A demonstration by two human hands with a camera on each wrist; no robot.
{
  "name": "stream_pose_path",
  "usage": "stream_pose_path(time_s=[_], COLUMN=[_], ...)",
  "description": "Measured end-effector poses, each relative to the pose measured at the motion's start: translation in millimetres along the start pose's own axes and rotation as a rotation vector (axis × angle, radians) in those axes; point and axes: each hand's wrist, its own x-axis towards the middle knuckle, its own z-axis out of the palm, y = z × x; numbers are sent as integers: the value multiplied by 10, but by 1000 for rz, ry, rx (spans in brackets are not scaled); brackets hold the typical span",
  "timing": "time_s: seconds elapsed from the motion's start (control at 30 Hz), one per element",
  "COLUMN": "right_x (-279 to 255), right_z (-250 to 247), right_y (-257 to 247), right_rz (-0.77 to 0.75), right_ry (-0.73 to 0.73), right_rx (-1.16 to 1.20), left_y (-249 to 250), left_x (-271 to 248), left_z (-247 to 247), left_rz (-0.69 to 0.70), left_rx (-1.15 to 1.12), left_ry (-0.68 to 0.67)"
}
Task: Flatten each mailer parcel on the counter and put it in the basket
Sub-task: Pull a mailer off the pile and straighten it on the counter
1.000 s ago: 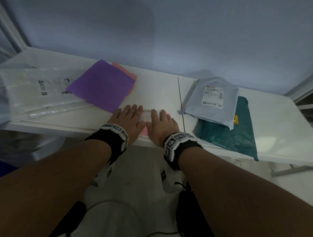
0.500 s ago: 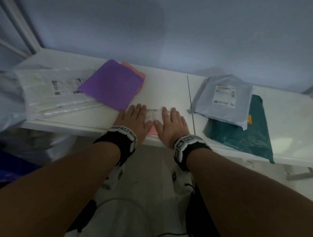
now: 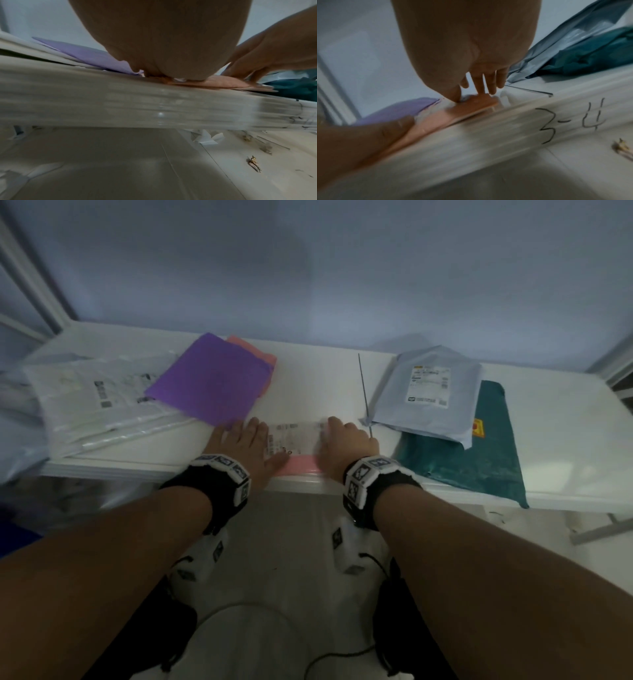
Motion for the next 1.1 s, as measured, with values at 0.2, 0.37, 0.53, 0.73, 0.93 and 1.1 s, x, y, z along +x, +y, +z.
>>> stream_pose_path(time_s=[0.2, 0.37, 0.53, 0.73, 0.93, 1.1], right_x=[-4, -40, -8, 57, -63, -148], right_z=[-211, -331, -443, -586, -992, -1212], right_y=[126, 112, 18, -139, -469, -1039], right_rz=[217, 135, 13, -255, -409, -502], right_ry=[-167, -303, -212, 45, 148, 162], right_rx=[615, 638, 550, 568, 609, 627], left_y=[1, 4, 28, -21, -463, -990], left_x=[-181, -261, -252, -192, -397, -710], left_z=[42, 50, -117, -755, -1523, -1878], left_rz=[-63, -75, -76, 7, 99, 62], left_rx=[-20, -54, -236, -649, -499, -502], left_ry=[-31, -35, 15, 92, 208, 164])
